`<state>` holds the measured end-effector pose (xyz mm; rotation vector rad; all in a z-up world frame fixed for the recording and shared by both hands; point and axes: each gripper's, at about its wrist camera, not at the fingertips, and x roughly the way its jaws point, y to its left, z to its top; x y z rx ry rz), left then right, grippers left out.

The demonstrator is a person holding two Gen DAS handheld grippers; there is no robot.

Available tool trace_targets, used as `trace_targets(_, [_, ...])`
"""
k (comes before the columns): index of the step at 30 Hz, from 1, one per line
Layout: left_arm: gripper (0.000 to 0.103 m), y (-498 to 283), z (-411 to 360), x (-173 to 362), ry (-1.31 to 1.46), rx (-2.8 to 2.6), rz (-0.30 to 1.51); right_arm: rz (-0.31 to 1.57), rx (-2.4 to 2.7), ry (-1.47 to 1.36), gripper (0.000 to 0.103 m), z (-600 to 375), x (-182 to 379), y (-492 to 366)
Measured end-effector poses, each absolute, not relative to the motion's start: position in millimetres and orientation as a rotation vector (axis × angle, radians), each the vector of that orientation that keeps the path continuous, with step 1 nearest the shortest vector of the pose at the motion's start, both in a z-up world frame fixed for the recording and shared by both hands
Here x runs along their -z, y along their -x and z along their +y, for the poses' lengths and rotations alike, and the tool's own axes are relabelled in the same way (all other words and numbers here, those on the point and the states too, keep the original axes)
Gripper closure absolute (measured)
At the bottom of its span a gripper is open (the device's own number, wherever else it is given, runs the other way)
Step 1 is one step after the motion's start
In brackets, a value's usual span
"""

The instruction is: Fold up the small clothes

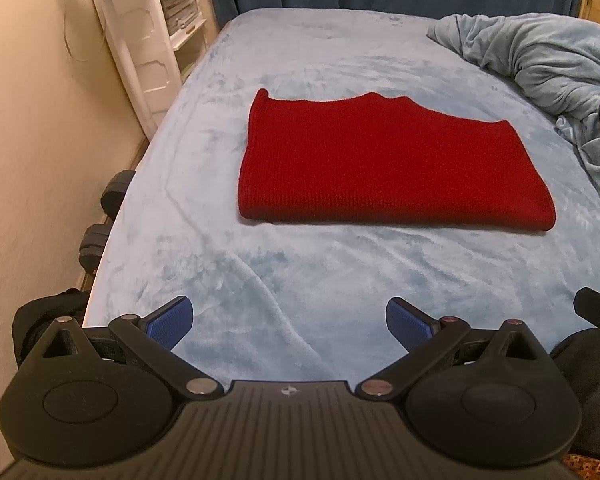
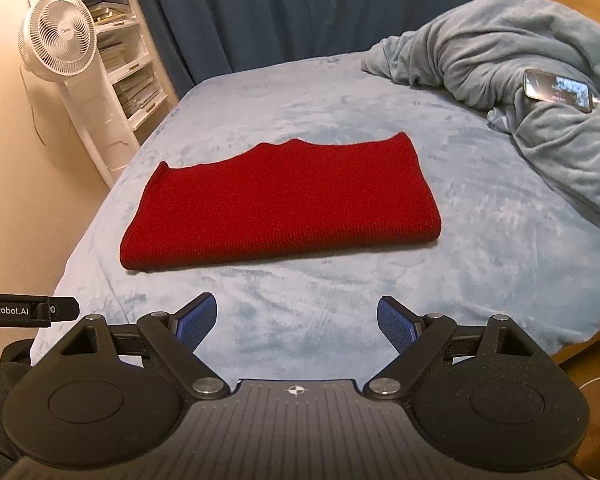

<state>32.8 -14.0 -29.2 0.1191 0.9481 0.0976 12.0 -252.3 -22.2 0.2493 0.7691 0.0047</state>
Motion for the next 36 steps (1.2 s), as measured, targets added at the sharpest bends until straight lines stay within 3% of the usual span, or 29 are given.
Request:
trace_targets(19, [0.000,-85.7,3.4,55.5,-0.108,-0.197,1.002,0.818,0.061,-0.417,0.015,-291.9,59.4,-47.2])
trace_targets(36, [0.000,-181.1,72.3,102.9,0.001,-0.313,0.999,0.792,0.284,-1.016,0.015,-402.6,160.1,-158.2])
